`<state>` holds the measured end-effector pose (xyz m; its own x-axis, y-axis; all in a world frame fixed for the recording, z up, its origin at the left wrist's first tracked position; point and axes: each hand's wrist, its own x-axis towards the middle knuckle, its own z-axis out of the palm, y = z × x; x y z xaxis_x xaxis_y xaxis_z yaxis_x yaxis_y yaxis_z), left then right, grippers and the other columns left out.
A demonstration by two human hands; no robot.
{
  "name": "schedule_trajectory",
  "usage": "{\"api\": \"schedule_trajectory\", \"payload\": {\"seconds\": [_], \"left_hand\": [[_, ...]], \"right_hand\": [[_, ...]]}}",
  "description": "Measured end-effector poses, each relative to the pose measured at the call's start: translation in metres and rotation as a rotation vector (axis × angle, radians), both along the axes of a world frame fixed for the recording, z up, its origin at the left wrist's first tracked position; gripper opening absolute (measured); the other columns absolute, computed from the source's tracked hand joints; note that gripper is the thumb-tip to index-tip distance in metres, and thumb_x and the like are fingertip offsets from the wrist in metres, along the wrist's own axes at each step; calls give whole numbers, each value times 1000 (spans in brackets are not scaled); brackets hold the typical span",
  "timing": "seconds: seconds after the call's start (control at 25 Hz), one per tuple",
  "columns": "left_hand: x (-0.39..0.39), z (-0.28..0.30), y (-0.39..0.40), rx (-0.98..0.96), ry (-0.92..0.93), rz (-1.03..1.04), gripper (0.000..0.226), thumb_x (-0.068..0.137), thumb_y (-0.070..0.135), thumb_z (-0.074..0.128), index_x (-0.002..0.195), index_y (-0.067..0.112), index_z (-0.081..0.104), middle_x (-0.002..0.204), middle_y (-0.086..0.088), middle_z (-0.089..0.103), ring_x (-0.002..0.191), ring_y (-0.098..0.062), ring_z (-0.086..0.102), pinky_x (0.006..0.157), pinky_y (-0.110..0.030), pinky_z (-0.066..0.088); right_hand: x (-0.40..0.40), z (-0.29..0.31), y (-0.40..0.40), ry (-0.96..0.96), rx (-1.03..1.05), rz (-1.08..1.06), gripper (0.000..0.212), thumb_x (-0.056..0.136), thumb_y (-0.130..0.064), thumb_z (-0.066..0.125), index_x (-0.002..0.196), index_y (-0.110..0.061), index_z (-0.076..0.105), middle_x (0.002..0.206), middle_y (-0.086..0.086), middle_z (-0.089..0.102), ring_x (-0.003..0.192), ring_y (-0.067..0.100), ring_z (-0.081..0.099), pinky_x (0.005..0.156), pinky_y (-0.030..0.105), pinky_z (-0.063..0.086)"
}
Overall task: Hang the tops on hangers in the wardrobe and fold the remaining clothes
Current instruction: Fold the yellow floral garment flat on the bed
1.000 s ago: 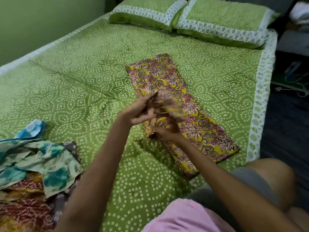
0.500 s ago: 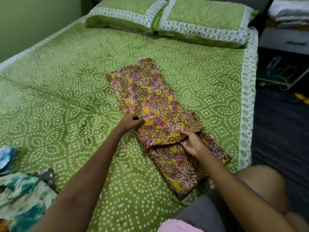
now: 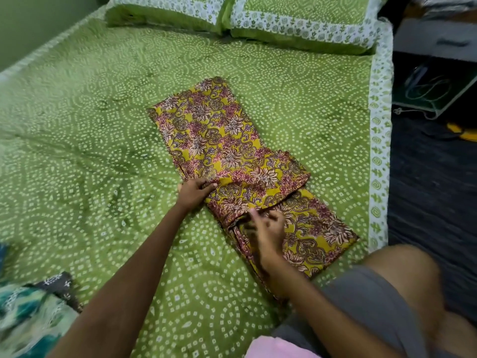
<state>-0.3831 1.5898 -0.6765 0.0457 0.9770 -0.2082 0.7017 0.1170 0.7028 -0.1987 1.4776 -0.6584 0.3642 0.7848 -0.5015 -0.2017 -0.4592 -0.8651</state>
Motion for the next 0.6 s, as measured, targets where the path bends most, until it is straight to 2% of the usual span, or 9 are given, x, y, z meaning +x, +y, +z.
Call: {"api": "schedule_trajectory", "payload": {"seconds": [0.12, 0.16, 0.24, 0.28, 0.32, 0.4, 0.48, 0.52, 0.6], "left_hand": [[5, -1, -2, 76, 126, 61, 36, 89, 37, 60, 60, 18, 49, 55, 0, 48, 55, -15, 45, 62, -28, 34], [6, 0, -2, 74, 194, 65, 35, 88, 42, 58, 67, 15, 57, 63, -4, 57, 64, -20, 53, 73, -31, 39], [12, 5, -4, 14, 421, 77, 45, 89, 51, 52, 104, 10, 63, 98, -12, 66, 100, -26, 58, 102, -44, 30], [19, 10, -6, -4, 563, 82, 54, 91, 52, 48, 123, 9, 53, 117, -14, 60, 116, -27, 51, 108, -48, 22], [29, 14, -10, 29, 661, 79, 60, 93, 51, 44, 134, 8, 41, 130, -15, 51, 125, -27, 42, 111, -50, 18], [52, 16, -25, 192, 604, -10, 66, 92, 49, 39, 142, 8, 27, 143, -13, 37, 132, -26, 31, 114, -49, 17], [73, 6, -48, 205, 470, -191, 86, 83, 64, 21, 148, 8, 14, 156, -9, 13, 143, -23, 13, 118, -44, 5], [76, -2, -60, 156, 460, -249, 98, 76, 74, 8, 149, 8, 3, 155, -4, -3, 145, -21, 0, 118, -40, -5], [74, -17, -76, 83, 508, -259, 116, 57, 88, -15, 145, 12, -14, 148, -1, -22, 141, -16, -19, 112, -34, -17]], "right_hand": [[-26, -9, -19, -487, 22, 467, 31, 75, -40, 75, 84, -19, 53, 76, -7, 56, 65, 6, 49, 52, 19, 36], [-24, -8, -16, -486, 2, 512, 26, 77, -35, 74, 76, -21, 53, 72, -8, 56, 65, 7, 49, 52, 20, 35], [-11, -5, -1, -124, -59, 442, 13, 82, -24, 69, 78, -21, 58, 78, -4, 62, 69, 11, 57, 56, 19, 44], [-2, -3, 8, 161, -101, 368, 8, 85, -22, 66, 87, -16, 60, 85, 1, 65, 73, 14, 61, 61, 19, 49], [8, -3, 15, 442, -125, 286, 17, 86, -22, 63, 97, -9, 59, 92, 7, 66, 77, 17, 63, 66, 22, 54], [22, -8, 26, 782, -130, 144, 40, 84, -29, 62, 111, -2, 50, 95, 15, 65, 81, 24, 65, 74, 31, 56], [28, -11, 42, 808, -106, 86, 55, 80, -33, 65, 120, -1, 46, 94, 16, 66, 80, 26, 64, 75, 34, 56], [31, -13, 52, 758, -97, 62, 62, 76, -35, 68, 124, -2, 46, 102, 18, 64, 87, 27, 62, 81, 37, 54], [39, -24, 76, 609, -131, 49, 80, 64, -41, 78, 130, -9, 48, 134, 20, 49, 119, 33, 50, 105, 48, 39]]}}
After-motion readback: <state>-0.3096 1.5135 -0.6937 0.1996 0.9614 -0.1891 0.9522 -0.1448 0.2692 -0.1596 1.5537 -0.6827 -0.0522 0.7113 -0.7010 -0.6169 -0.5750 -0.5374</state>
